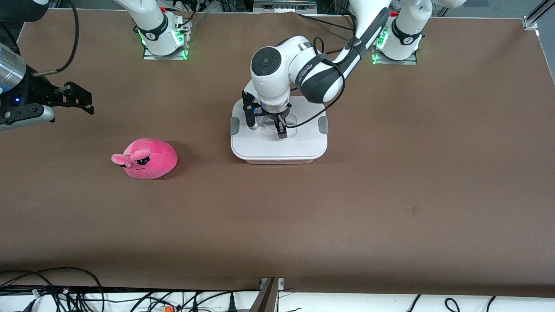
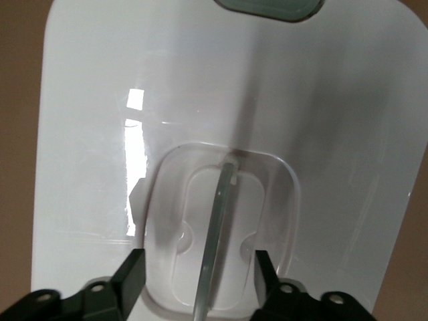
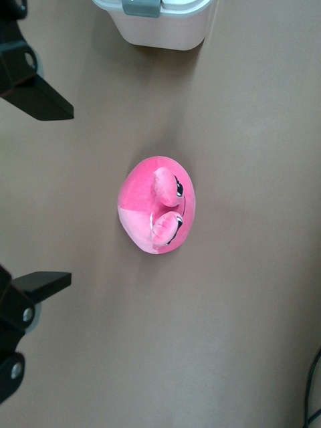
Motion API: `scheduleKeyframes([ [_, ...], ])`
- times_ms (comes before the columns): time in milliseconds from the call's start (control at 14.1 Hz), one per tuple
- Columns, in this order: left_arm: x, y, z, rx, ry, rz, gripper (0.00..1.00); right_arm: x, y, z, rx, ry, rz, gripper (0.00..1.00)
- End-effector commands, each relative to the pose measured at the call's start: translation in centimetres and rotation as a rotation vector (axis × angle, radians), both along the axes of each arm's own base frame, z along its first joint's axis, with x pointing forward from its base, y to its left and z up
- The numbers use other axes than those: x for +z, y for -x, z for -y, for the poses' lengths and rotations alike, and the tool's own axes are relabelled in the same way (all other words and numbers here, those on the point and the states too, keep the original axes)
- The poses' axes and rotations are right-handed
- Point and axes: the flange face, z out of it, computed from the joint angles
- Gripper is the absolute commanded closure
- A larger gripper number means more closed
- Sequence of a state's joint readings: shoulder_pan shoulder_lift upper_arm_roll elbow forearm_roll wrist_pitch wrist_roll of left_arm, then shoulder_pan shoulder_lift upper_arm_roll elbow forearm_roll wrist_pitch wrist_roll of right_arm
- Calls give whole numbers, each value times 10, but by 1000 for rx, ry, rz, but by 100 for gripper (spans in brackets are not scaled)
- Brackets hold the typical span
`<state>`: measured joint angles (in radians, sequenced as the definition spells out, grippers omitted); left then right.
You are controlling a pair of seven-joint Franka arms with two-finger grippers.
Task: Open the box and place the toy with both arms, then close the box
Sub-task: 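Close the left gripper on the lid handle and lift the lid, then carry the lid aside with the left gripper while the right gripper reaches the toy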
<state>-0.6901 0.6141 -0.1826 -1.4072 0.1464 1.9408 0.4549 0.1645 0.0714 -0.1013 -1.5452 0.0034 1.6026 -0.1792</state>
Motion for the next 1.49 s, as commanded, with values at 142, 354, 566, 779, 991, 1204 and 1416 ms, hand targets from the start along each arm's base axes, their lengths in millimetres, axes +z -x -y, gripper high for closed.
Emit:
scheduleKeyframes([
  [142, 17, -3, 8, 1, 11, 28, 100, 2, 0, -2, 20, -9, 12, 0],
  [354, 17, 6, 16, -11, 11, 28, 100, 2, 0, -3, 20, -9, 12, 0],
  [566, 31, 5, 14, -8, 21, 40, 100, 1, -1, -3, 18, -9, 12, 0],
  [779, 55, 11, 6, -5, -8, 24, 100, 2, -1, -3, 20, -9, 13, 0],
  [991, 99, 3, -4, 36, -4, -15, 100, 2, -1, -3, 21, -9, 13, 0],
  [1204, 132, -28, -47, 131, 21, -31, 100, 2, -1, -3, 23, -6, 12, 0],
  [1416, 158, -89, -146, 271, 16, -55, 100, 3, -2, -2, 35, -5, 21, 0],
])
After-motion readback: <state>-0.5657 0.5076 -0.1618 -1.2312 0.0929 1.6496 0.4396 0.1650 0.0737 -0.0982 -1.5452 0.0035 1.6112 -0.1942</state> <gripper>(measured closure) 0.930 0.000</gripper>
